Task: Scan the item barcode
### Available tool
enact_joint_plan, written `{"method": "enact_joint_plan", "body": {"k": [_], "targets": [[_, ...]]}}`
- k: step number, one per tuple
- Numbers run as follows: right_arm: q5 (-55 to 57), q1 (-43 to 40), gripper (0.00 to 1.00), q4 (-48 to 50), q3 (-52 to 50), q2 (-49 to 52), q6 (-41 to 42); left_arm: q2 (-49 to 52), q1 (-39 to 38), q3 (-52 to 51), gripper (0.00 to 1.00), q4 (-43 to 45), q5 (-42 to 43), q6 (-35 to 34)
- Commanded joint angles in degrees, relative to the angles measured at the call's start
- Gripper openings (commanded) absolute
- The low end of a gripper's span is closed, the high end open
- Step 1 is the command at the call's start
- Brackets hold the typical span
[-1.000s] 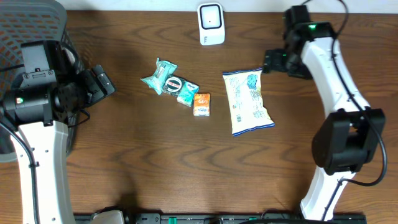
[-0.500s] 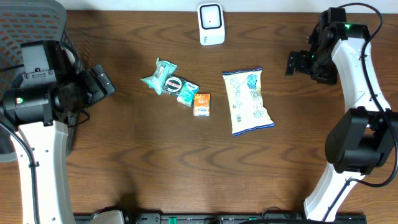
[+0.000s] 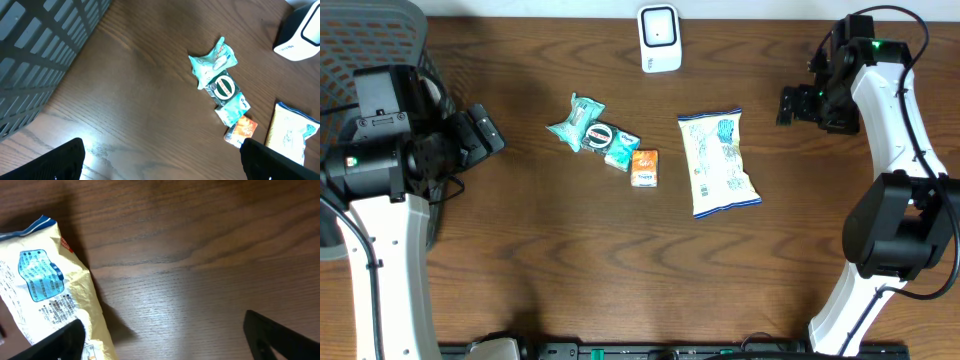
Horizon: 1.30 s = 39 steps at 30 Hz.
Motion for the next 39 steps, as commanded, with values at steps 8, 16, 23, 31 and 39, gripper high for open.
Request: {"method": "enact_joint_plan", "body": {"k": [8,16,23,31,39], "targets": [[-14.3,0.2,0.98,0.7,-0.7,0.3,-7.4,0.1,0.2,1.2,0.98,-0.2,0.3,-0.1],[-19.9,1.2,0.99,0.9,-0.7,3.0,-8.3,0.1,0.2,1.2,0.98,-0.2,0.3,-0.1],[-20.7,2.6,0.99,1.2,-2.3,5.6,-8.2,0.1,0.2,1.2,0.98,-0.2,0.3,-0.1],[-27.2,3.1,0.99,7.2,-10.0,5.8,-8.2,0.1,0.2,1.2,0.98,-0.2,0.3,-0.1],[-30.8,5.7,0.99,17.3,-19.9,5.8,-4.2,0.1,0.2,1.2,0.98,-0.2,0.3,-0.1]]}}
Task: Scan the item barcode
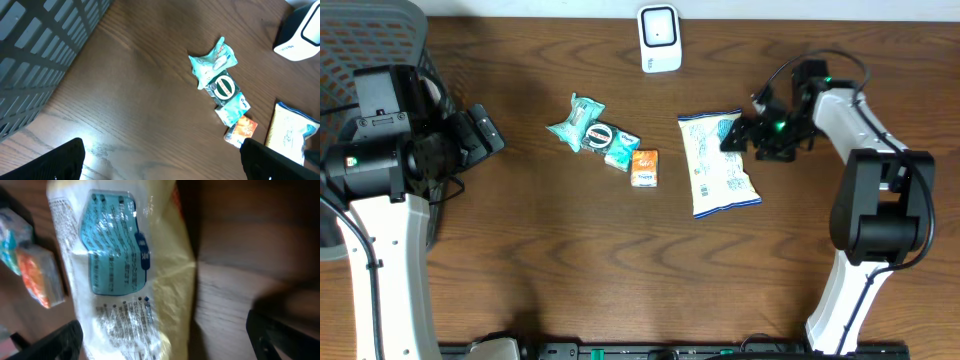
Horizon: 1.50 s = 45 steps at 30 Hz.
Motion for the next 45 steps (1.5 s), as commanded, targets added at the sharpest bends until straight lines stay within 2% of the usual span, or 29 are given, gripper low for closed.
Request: {"method": "enact_joint_plan", "body": {"k": [1,5,8,10,12,16,17,24,32,38,45], "targets": [[-2.9,2.3,0.99,2.6,-3.8,0.7,2.7,0.1,0.2,1.2,0.98,-0.2,0.3,-0.1],[-2.2,4.4,0.98,6.2,-7.7,0.7,6.4,0.1,0.2,1.2,0.98,-0.2,0.3,-0.1],[1.3,6.0,0.88,7.9,-9.6,0.7,9.1,0.1,0.2,1.2,0.98,-0.2,0.3,-0.1],[3.7,6.9,0.74,8.8,-10.5,0.7,10.4,0.1,0.2,1.2,0.98,-0.2,0.3,-0.1],[3.8,7.6,0.53,9.1,-10.7,0.7,10.5,0.1,0.2,1.2,0.98,-0.2,0.3,-0.1],[3.3,8.2,0.06,9.4,-10.5,0.7,11.1,0.1,0.2,1.2,0.98,-0.2,0.3,-0.1],[2.7,8.2,0.01,9.4,-10.5,0.7,11.2,0.1,0.2,1.2,0.98,-0.2,0.3,-0.1],[-4.5,7.7,0.01,9.5,-10.0,-1.7,10.9,0.1,0.2,1.2,0.98,-0.2,0.3,-0.1],[-9.4,7.6,0.01,9.5,-9.9,-10.2,10.3,0.1,0.2,1.2,0.98,-0.2,0.3,-0.1],[-20.0,7.6,0.01,9.8,-9.9,-16.5,8.0,0.1,0.2,1.2,0.97,-0.2,0.3,-0.1],[-25.3,7.5,0.01,9.9,-9.9,-22.0,8.1,0.1,0.2,1.2,0.98,-0.2,0.3,-0.1]]}}
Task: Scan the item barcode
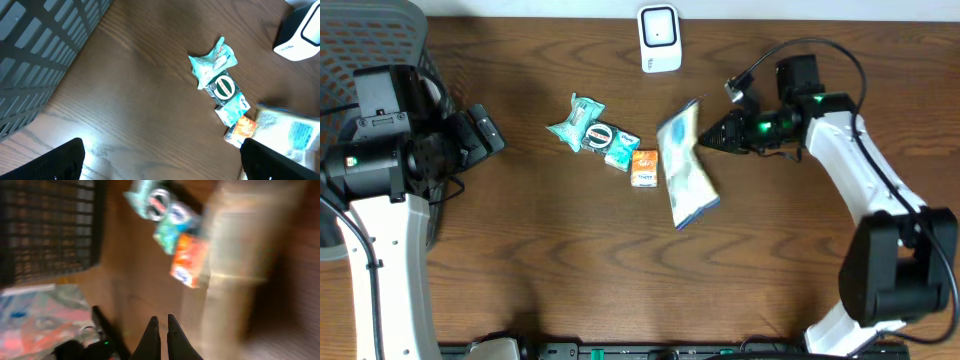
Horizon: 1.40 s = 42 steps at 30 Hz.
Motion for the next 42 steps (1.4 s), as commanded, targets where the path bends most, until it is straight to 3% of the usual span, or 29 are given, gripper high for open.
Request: {"method": "enact_joint_plan", "body": {"k": [1,6,9,14,15,21,33,42], "targets": [[-6.3,0.3,0.01,0.3,0.0,-3.1,-1.0,0.1,0.2,1.2,0.98,-0.2,0.3,-0.1],[-9.5,0.3,0.01,0.5,0.0,-5.7,-1.0,0.1,0.2,1.2,0.98,-0.2,0.3,-0.1],[-4.7,0.3,0.04,0.0,0.0,-6.1,-1.2,0.1,0.2,1.2,0.98,-0.2,0.3,-0.1],[16.7,0.3,0.64,-4.4,0.0,-6.0,-1.2,0.1,0.2,1.2,0.98,-0.2,0.3,-0.1],[20.7,0.3,0.69,-5.0,0.0,-6.0,-1.2,0.1,0.2,1.2,0.98,-0.2,0.3,-0.1],[30.9,0.3,0.76,-6.3,-0.4,-5.0,-1.2,0.1,0.2,1.2,0.98,-0.2,0.3,-0.1],[29.0,0.3,0.91,-2.3,-1.1,4.7,-1.8,0.1,0.2,1.2,0.98,-0.2,0.3,-0.1],[22.7,0.3,0.94,-1.8,-1.1,9.8,-3.8,0.1,0.2,1.2,0.98,-0.2,0.3,-0.1]]}}
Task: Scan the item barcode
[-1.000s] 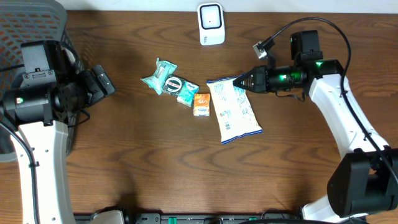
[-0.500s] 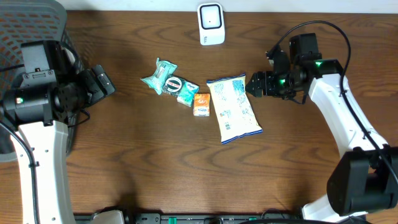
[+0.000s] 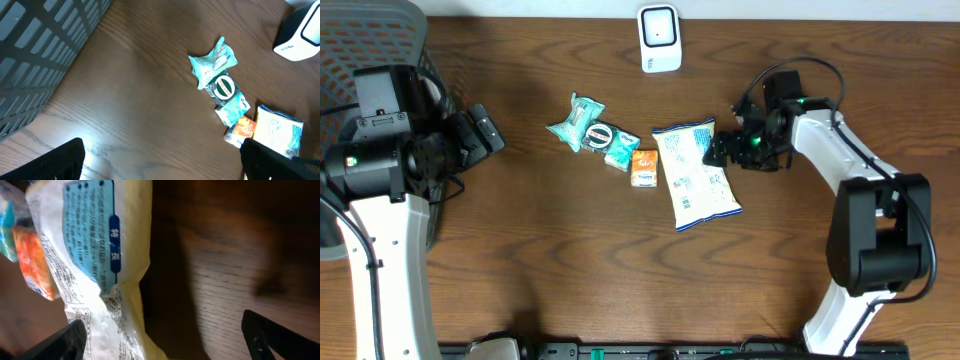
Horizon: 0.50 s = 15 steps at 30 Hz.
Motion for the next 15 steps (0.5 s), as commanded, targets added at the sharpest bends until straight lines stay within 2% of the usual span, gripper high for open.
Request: {"method": "enact_joint_plan", "body": {"k": [1,15], "targets": [[-2.6,0.3,0.94,0.1,0.0,0.0,-1.6,0.1,0.2,1.2,0.98,-0.2,0.3,-0.1],[-2.8,1.7,0.96,0.1,0.0,0.0,-1.6,0.1,0.2,1.2,0.97,-0.2,0.3,-0.1]]}}
